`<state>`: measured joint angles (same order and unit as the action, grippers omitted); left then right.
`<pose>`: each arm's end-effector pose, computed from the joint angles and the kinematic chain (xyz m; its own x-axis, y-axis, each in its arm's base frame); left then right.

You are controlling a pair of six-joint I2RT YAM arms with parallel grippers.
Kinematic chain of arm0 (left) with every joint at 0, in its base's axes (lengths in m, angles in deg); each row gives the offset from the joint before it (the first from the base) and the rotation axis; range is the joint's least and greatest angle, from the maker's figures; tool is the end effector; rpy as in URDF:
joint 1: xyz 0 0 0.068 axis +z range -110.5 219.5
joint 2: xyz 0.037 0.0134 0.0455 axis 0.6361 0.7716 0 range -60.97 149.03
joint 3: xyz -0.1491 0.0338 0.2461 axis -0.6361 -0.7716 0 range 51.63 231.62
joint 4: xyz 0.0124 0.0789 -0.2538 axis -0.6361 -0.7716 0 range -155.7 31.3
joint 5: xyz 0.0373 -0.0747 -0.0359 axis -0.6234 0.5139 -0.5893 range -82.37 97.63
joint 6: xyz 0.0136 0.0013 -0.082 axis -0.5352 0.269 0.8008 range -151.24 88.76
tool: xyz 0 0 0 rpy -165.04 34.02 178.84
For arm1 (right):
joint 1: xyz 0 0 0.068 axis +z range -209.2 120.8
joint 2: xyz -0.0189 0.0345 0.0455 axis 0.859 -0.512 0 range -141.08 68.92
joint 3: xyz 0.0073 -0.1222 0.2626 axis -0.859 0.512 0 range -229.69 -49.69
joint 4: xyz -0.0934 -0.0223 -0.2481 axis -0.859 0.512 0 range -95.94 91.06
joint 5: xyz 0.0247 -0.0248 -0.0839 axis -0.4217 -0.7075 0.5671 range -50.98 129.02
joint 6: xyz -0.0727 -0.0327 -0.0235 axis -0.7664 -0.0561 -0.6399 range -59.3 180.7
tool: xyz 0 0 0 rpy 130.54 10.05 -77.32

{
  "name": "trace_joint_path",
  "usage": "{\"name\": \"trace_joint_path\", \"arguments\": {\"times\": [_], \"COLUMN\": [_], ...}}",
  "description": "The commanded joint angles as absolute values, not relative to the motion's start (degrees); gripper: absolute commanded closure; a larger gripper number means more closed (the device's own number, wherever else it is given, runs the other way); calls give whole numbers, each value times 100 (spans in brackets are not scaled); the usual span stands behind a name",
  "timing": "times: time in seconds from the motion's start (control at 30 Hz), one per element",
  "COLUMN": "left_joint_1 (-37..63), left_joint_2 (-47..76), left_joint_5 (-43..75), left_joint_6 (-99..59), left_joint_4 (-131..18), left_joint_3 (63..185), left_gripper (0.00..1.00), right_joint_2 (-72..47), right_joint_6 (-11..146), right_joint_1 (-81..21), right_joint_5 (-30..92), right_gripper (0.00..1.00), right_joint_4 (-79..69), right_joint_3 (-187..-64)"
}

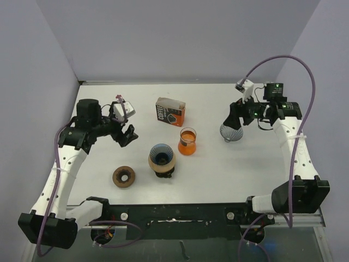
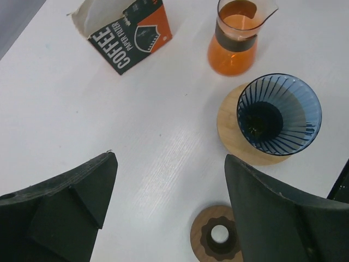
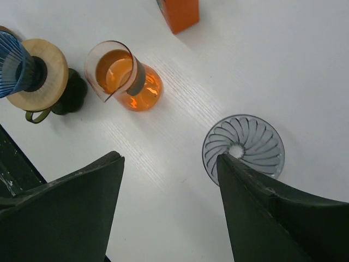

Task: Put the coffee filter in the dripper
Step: Place the coffee dripper in the dripper holder, then pick up the coffee filter from the coffee filter holder.

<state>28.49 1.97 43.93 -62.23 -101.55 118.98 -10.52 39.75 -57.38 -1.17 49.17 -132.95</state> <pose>0.2277 -0.0881 0.3609 -0.2096 0.4634 -0.8610 0.8363 0.5412 0.0877 0.2930 0.0562 0.3657 -0.5756 -0.2915 -0.7640 -0.6781 0.6923 0.2467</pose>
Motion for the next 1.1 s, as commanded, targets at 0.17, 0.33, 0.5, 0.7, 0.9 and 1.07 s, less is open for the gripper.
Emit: {"name": "trace_joint_path", "arguments": {"times": [0.17,0.33,0.5,0.7,0.9,1.07], "left_joint_1": [3645,3712,3713,3713,3704,3704], "left_joint_2": [-56,108,462,634,468,407], "left_joint_5": [4314,4173,3871,3486,3203,3347], "left_joint_6": [-5480,-5348,-5182,-4849,-4746,-4705], "left_joint_4": [-9375,-9278,-9147,-8859,-8567,-8425], "left_joint_3": [11544,11620,11757,11666,11398,11312], "left_gripper": [13,10,8,7,6,5], "right_joint_2": [-416,-173,376,702,763,898], "right_joint_6": [4184,4275,4414,4371,4219,4214], "right_joint_1": [-7025,-7414,-7675,-8059,-8124,-8131], "right_joint_5": [-843,-863,-700,-677,-655,-672], "right_gripper": [27,24,19,4,2,2], "right_joint_4": [4107,3757,3083,2609,2511,2456], "right_joint_3": [-12485,-11908,-11155,-10572,-10373,-10336]}}
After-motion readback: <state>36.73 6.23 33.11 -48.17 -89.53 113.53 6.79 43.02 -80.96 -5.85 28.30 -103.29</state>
